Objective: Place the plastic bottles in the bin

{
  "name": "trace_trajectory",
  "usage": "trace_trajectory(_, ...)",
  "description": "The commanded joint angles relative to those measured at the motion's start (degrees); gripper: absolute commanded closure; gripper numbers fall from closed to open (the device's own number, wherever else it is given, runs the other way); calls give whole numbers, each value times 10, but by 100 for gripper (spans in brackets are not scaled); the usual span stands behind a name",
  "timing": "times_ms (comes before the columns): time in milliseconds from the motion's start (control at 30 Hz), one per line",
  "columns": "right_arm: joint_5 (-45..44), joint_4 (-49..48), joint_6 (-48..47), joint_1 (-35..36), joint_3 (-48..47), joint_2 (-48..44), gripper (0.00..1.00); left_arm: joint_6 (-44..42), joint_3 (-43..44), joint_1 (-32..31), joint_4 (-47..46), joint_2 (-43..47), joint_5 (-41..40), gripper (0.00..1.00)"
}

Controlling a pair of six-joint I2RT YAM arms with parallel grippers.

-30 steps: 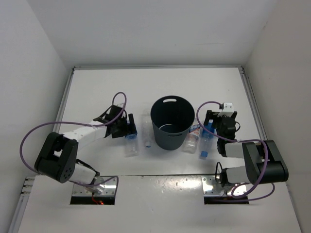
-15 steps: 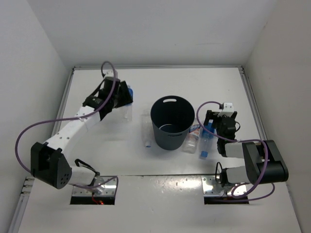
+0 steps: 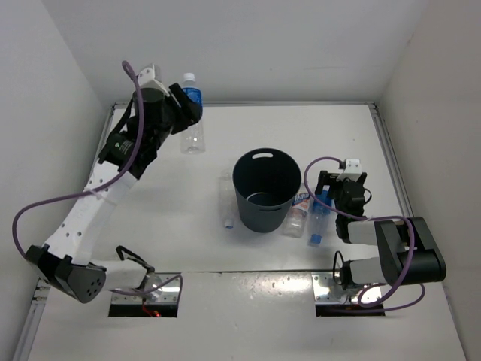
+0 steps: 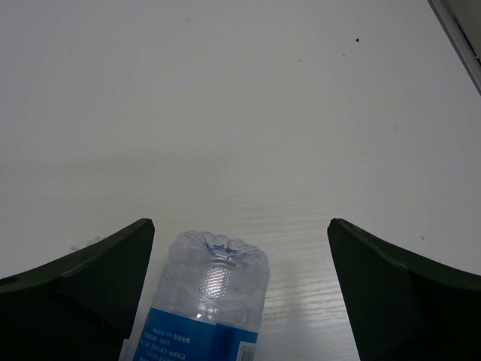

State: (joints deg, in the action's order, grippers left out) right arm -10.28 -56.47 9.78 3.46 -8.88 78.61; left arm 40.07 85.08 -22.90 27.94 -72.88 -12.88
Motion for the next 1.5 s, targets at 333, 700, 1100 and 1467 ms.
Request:
trace_trajectory(333, 1, -24, 0, -2, -17, -5, 0, 68, -28, -187, -120, 52, 29, 46)
trace_trajectory(700, 1, -24, 0, -2, -17, -5, 0, 61, -35, -308, -149, -35, 8, 46)
trace_trajectory(1100, 1, -24, 0, -2, -17, -5, 0, 43, -111, -335, -202, -58, -33, 44)
trace_trajectory(1467, 1, -24, 0, -2, -17, -5, 0, 33, -136, -335, -201, -63, -44, 14)
